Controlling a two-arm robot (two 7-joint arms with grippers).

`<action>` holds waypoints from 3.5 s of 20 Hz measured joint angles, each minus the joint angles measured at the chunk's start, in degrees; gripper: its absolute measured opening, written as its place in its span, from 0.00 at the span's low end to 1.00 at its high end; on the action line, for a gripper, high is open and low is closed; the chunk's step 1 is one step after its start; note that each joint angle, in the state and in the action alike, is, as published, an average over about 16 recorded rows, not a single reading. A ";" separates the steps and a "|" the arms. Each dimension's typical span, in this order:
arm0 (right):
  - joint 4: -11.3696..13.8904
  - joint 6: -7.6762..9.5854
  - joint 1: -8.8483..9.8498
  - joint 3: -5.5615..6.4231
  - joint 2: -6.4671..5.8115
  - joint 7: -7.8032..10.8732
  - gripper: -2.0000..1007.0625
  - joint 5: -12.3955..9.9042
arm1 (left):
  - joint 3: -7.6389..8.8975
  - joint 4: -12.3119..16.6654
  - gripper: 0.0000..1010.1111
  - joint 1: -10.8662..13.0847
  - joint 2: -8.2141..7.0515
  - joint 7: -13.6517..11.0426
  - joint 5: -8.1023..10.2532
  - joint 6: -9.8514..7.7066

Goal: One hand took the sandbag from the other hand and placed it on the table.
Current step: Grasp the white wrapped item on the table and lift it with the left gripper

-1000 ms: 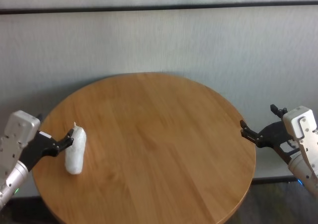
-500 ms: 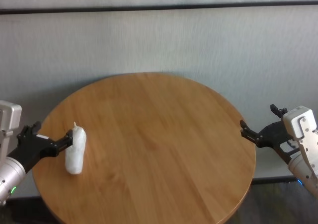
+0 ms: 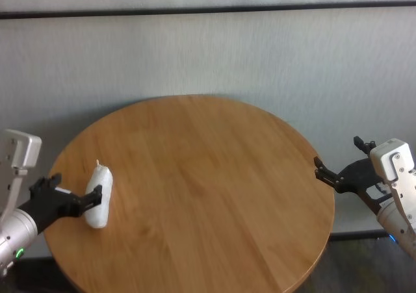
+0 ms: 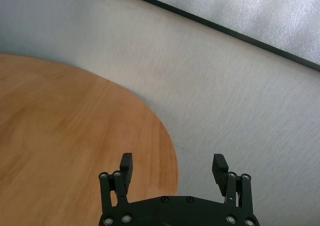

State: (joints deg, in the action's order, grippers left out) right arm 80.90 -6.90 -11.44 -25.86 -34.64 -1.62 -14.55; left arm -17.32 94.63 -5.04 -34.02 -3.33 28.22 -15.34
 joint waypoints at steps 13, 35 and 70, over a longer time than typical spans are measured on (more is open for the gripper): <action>0.00 0.00 0.00 0.00 0.00 0.00 1.00 0.00 | -0.44 1.75 0.99 -1.78 0.59 -0.62 -0.08 -11.00; 0.00 0.00 0.00 0.00 0.00 0.00 1.00 0.00 | -1.99 -3.68 0.99 -5.28 5.47 -0.74 -3.40 -16.34; 0.00 0.00 0.00 0.00 0.00 0.00 1.00 0.00 | -2.51 -11.53 0.99 -8.28 10.24 -1.95 -9.30 -15.07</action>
State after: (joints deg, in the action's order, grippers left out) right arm 80.90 -6.90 -11.44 -25.86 -34.64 -1.62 -14.55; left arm -19.83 83.10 -13.32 -23.78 -5.28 18.93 -30.41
